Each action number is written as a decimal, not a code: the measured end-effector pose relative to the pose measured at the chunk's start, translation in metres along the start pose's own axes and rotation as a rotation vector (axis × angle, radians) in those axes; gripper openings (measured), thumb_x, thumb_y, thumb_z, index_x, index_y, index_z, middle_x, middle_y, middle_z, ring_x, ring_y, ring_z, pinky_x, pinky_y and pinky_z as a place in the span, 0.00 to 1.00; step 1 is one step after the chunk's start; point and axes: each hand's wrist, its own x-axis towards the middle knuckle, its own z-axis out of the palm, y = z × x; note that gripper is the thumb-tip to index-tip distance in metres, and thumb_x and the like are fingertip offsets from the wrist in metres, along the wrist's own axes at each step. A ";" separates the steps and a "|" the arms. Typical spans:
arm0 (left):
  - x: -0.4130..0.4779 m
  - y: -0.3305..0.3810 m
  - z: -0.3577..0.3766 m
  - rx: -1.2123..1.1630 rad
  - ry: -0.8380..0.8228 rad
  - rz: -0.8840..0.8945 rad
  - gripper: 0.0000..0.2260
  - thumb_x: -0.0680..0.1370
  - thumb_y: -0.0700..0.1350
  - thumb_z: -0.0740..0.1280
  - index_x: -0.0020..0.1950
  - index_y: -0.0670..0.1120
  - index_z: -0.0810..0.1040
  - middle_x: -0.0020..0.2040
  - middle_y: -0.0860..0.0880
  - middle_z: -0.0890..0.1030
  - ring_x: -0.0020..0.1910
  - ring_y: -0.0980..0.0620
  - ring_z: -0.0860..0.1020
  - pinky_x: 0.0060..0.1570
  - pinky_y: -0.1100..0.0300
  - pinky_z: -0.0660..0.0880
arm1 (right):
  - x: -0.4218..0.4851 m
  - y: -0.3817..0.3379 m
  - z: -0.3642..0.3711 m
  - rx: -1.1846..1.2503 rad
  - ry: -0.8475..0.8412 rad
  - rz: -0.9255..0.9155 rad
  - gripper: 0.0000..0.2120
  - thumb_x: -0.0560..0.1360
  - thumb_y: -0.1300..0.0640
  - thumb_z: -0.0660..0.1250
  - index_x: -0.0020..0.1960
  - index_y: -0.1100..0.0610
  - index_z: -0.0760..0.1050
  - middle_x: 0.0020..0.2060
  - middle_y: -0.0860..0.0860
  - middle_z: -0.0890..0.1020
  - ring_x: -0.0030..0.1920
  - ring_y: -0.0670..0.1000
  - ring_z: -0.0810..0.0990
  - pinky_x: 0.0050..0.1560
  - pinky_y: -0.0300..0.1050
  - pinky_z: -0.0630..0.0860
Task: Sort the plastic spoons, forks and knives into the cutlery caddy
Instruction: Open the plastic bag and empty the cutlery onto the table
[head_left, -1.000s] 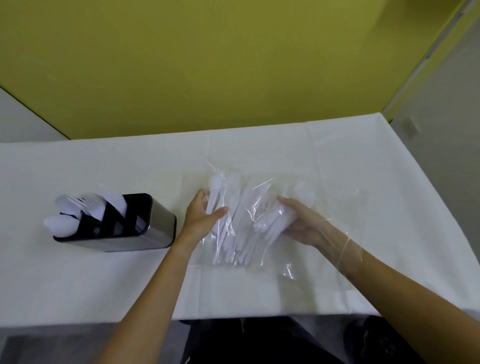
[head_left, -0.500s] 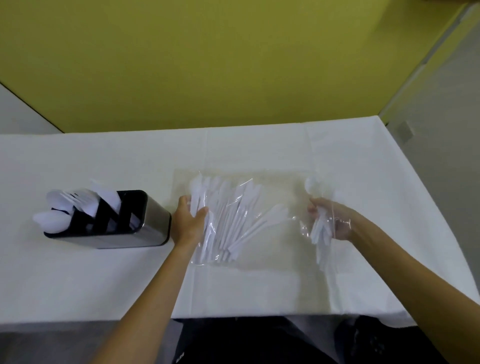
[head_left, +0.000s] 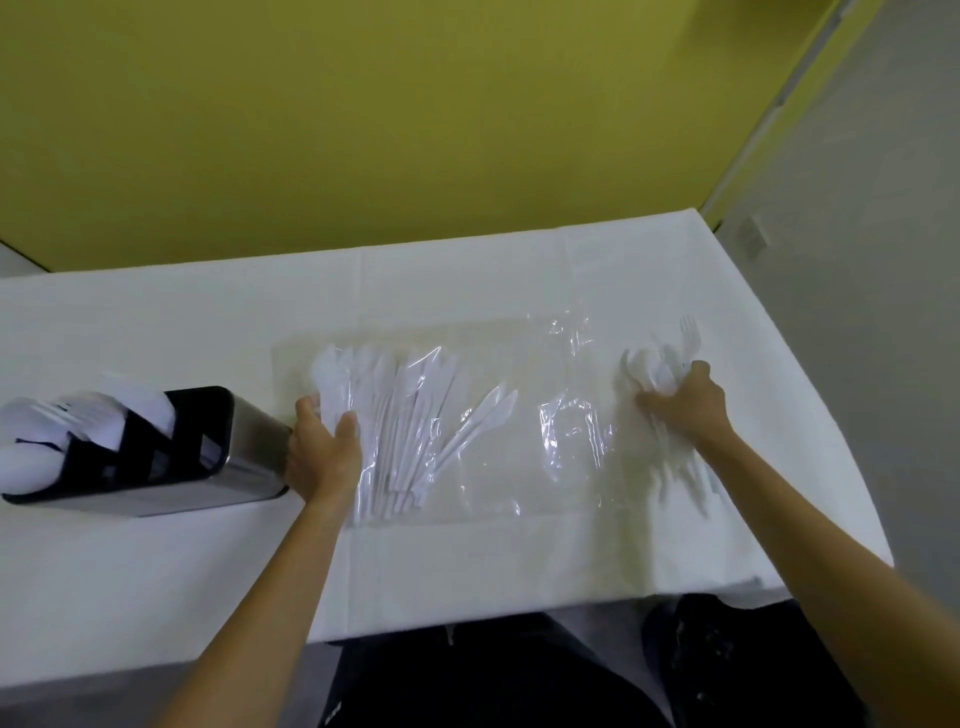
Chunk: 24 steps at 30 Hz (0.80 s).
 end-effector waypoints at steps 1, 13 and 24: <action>0.000 0.000 0.000 0.002 -0.001 0.000 0.22 0.77 0.45 0.64 0.69 0.43 0.67 0.68 0.44 0.73 0.64 0.40 0.72 0.57 0.50 0.68 | -0.002 -0.001 0.003 0.009 0.050 -0.040 0.29 0.70 0.53 0.72 0.63 0.67 0.65 0.48 0.55 0.72 0.49 0.56 0.74 0.44 0.45 0.69; 0.005 -0.005 0.000 0.020 0.002 -0.049 0.21 0.76 0.47 0.63 0.68 0.43 0.67 0.66 0.43 0.75 0.60 0.37 0.74 0.58 0.46 0.71 | -0.045 -0.007 0.040 -0.104 0.051 -0.388 0.20 0.77 0.49 0.65 0.64 0.60 0.73 0.56 0.54 0.78 0.55 0.54 0.77 0.54 0.47 0.72; 0.005 -0.007 -0.005 -0.112 -0.045 -0.114 0.18 0.75 0.48 0.65 0.64 0.45 0.71 0.57 0.47 0.78 0.55 0.42 0.76 0.54 0.52 0.71 | -0.052 -0.032 0.037 1.251 -0.796 0.280 0.19 0.80 0.55 0.55 0.56 0.67 0.78 0.55 0.62 0.81 0.53 0.61 0.82 0.51 0.52 0.82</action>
